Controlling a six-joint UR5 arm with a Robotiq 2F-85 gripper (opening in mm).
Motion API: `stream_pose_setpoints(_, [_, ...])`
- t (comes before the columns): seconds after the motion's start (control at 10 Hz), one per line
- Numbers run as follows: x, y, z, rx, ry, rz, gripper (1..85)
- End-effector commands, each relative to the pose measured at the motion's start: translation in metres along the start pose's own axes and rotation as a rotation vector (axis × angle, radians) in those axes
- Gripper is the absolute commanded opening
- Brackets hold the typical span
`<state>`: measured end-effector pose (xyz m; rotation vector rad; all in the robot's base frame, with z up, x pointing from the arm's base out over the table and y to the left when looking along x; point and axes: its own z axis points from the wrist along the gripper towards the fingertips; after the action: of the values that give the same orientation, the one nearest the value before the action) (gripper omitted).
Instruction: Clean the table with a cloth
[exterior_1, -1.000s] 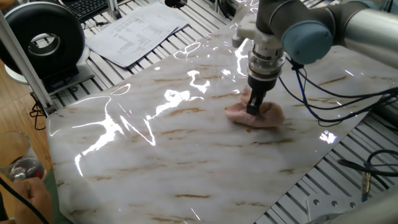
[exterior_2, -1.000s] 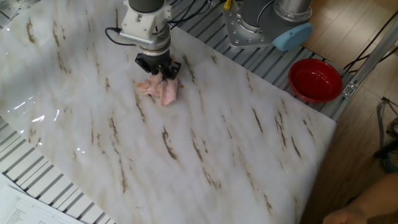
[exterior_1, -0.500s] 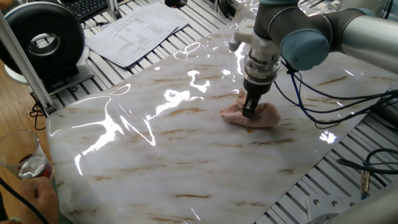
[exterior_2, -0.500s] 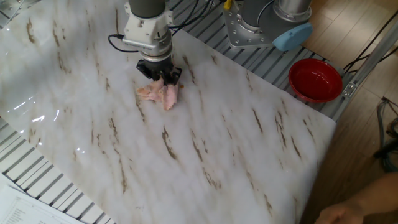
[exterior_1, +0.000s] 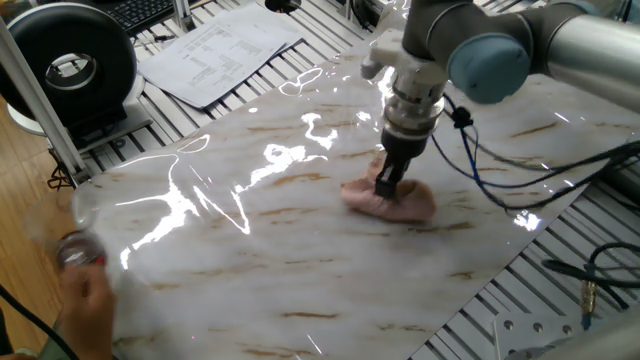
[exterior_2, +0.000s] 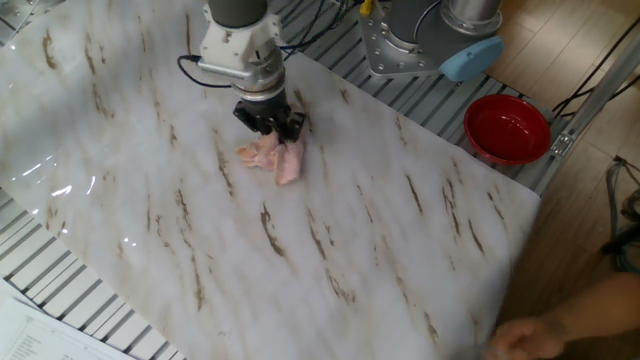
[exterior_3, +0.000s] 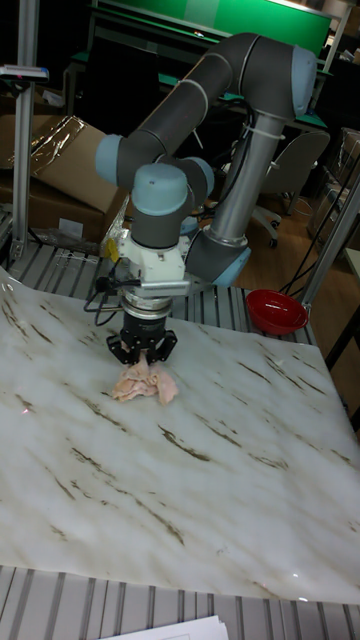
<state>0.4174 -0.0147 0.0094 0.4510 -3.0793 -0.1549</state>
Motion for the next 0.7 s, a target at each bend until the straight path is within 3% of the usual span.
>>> stream_pose_setpoints(0.0, [-0.009, 0.043, 0.007, 0.034, -0.021, 0.099, 1.3])
stream_pose_setpoints(0.3, [-0.009, 0.066, -0.002, 0.057, 0.02, 0.17, 1.3])
stream_pose_setpoints(0.5, [-0.003, 0.083, -0.011, 0.041, 0.06, 0.24, 1.3])
stream_pose_setpoints(0.6, [-0.002, 0.083, -0.009, 0.031, 0.056, 0.238, 1.3])
